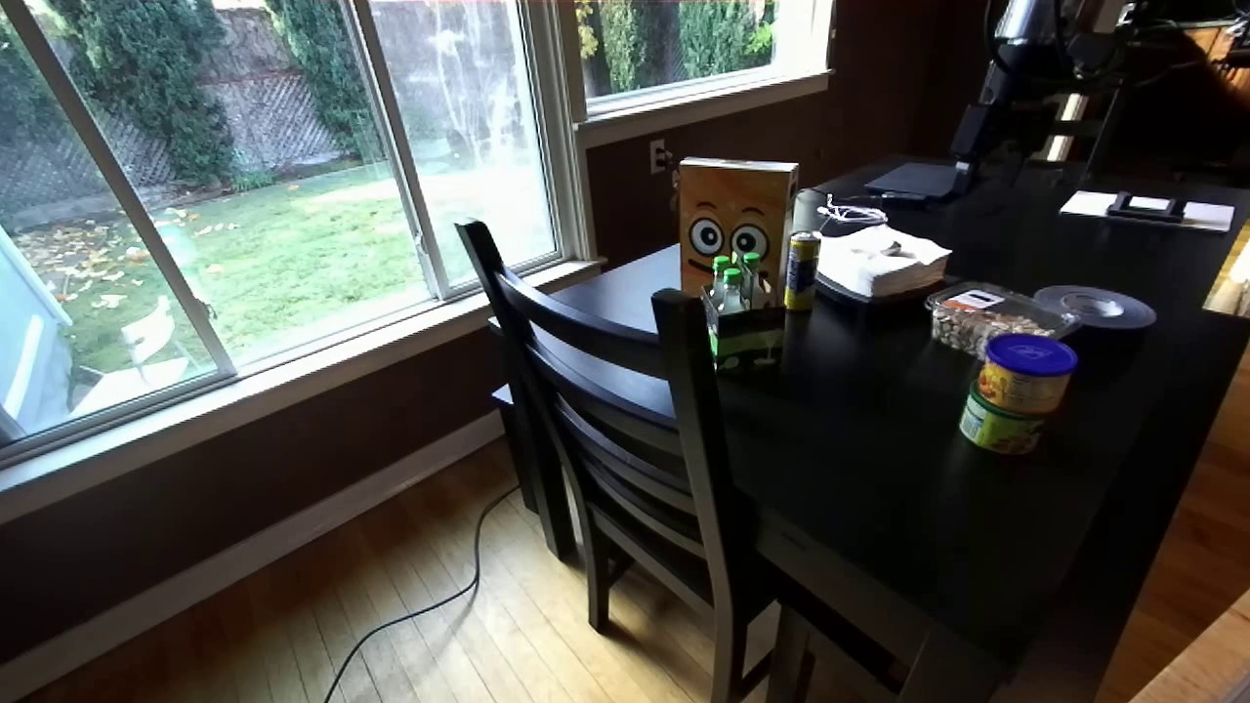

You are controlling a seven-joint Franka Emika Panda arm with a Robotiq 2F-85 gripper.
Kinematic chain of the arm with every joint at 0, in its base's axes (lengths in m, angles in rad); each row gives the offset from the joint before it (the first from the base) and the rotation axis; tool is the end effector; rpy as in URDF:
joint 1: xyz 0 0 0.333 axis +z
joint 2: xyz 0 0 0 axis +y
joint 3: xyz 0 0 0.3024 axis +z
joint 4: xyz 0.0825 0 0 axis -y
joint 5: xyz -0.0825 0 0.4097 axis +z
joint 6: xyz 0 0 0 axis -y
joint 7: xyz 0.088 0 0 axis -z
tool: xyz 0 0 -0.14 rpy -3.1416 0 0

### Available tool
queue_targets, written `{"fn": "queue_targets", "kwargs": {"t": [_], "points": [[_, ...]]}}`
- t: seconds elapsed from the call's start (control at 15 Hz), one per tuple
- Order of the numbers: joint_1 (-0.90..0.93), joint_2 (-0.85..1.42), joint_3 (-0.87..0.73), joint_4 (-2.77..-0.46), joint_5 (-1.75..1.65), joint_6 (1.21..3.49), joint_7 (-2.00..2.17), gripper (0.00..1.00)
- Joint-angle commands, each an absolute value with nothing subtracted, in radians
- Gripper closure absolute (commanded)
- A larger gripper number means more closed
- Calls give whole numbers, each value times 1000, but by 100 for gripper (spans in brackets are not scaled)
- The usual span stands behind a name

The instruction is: Move the weight on the napkins

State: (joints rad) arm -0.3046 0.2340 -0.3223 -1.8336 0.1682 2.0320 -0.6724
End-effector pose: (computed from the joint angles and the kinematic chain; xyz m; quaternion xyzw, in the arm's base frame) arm 0.5250 -0.3545 0.3496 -0.9991 0.0119 -0.0145 0.0368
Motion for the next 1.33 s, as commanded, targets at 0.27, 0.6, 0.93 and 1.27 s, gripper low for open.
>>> {"fn": "queue_targets", "kwargs": {"t": [0.27,0.6,0.93,1.27], "points": [[-460,470,-228,-1580,350,2023,-767,0],[-600,669,-122,-1346,478,2018,-906,0],[-687,841,-31,-1126,464,2033,-1054,0],[-701,982,4,-919,415,2025,-1111,0]]}}
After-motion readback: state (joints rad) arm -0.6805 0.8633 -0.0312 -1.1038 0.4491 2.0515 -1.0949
